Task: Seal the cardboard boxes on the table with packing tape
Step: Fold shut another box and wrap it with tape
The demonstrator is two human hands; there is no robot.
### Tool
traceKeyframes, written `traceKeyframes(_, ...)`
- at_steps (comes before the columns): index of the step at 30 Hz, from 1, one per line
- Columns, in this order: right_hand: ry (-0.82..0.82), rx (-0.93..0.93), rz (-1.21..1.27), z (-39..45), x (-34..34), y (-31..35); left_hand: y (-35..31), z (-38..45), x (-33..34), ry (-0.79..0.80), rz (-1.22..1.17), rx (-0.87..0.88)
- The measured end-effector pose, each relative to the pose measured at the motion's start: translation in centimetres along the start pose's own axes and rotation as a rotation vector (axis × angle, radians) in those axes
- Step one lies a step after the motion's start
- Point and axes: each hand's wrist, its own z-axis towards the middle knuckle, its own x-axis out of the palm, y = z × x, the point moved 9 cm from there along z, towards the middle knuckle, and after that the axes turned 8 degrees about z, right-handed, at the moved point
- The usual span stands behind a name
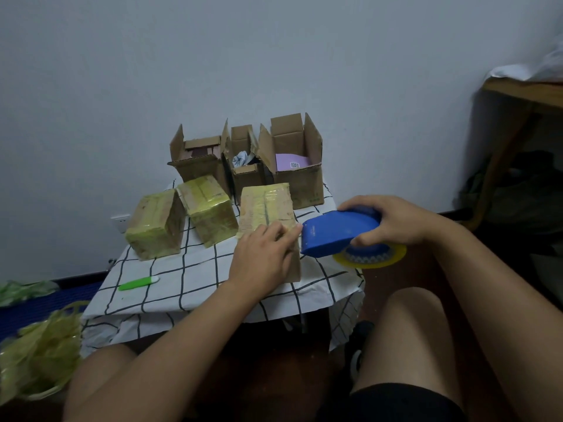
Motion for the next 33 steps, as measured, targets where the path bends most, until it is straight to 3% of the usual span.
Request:
traceKeyframes(9, 0.099, 0.056, -0.380, 3.6, -0.2, 5.3, -0.4, 0.0, 0.2, -0.027, -0.018, -0.012)
traceKeyframes(11, 0.213, 0.113, -0.565, 4.2, 2.3, 4.7, -0.6, -0.2, 0.0, -0.070, -0.002, -0.003)
traceKeyframes(13, 0.245, 0.178, -0.587, 4.4, 4.4, 2.6, -0.6, -0.4, 0.1, -0.087, -0.020, 0.021)
traceKeyframes(20, -0.277, 0.233, -0.417, 2.4, 0.3, 0.2, 0.3, -0.2, -0.2, -0.086, -0.092, -0.019)
traceKeyframes(24, -0.593, 0.274, -0.066, 1.3, 0.9, -2.0, 1.7, 0.5, -0.3, 0.007, -0.295, -0.186)
traceKeyframes(27, -0.702, 0.295, 0.189, 1.3, 3.0, -2.8, 1.9, 1.7, -0.1, 0.088, -0.277, -0.201)
traceKeyframes(33, -0.806, 0.318, 0.303, 1.5, 6.1, -2.8, 2.7, 2.9, -0.2, 0.111, -0.259, -0.122)
